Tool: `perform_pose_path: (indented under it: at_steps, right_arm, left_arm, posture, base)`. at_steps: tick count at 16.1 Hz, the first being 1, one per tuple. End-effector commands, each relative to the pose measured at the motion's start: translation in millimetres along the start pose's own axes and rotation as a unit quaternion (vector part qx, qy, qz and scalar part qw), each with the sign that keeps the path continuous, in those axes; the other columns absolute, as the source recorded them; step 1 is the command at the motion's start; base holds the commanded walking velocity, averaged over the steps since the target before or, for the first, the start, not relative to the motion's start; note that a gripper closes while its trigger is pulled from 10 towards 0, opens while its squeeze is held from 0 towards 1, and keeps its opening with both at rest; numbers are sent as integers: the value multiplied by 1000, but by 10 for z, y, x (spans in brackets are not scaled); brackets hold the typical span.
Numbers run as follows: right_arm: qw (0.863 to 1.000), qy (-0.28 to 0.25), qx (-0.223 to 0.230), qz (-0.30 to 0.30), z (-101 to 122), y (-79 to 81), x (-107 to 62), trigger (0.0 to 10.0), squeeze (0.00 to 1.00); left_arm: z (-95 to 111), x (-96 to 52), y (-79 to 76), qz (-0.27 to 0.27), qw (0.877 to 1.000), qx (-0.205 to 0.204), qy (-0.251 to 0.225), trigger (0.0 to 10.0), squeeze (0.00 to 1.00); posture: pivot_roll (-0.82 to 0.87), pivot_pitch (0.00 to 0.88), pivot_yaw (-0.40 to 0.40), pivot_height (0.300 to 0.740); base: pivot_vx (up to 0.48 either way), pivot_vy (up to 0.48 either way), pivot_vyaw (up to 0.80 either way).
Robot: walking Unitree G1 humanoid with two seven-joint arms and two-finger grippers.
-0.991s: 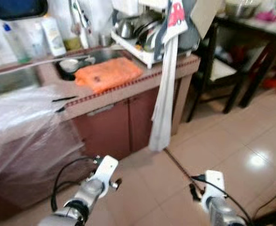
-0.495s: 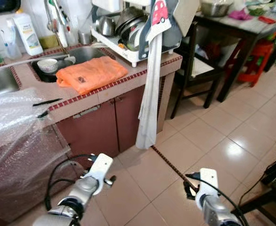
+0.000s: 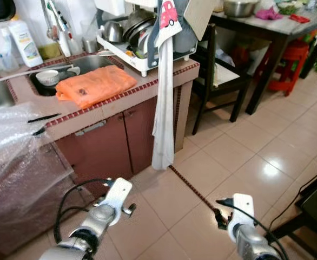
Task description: Kitchen organization
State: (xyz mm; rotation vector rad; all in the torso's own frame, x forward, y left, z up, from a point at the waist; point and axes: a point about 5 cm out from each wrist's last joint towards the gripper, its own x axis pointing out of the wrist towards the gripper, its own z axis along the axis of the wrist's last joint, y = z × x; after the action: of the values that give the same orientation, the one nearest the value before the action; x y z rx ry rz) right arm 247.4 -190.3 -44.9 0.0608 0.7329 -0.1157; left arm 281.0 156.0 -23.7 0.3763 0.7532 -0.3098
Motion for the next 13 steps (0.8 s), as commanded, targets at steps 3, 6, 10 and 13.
perform_pose_path:
  at_steps: [3, 6, 10, 13]
  right_arm:
    - [1000, -2, 18, -11, 13, -44, 1, 10000, 0]
    - [1000, -1, -5, -7, 27, -53, 4, 10000, 0]
    - [1000, 2, 8, 3, 34, -43, 7, 10000, 0]
    - [1000, 0, 26, -5, 24, -67, 3, 10000, 0]
  left_arm:
    - [-5, 3, -2, 6, 1000, -4, 7, 10000, 0]
    - [-23, -3, 33, 18, 1000, -18, 11, 10000, 0]
    - [-156, -30, 128, 60, 996, -49, 47, 10000, 0]
    - [-247, -50, 159, 72, 994, -48, 67, 10000, 0]
  posture:
    - [-70, 8, 24, 740]
    - [-64, 5, 18, 740]
    - [-59, 5, 8, 740]
    - [-62, 8, 9, 740]
  base:
    - [0, -91, 0]
    - [0, 0, 0]
    - [0, 0, 0]
    - [0, 0, 0]
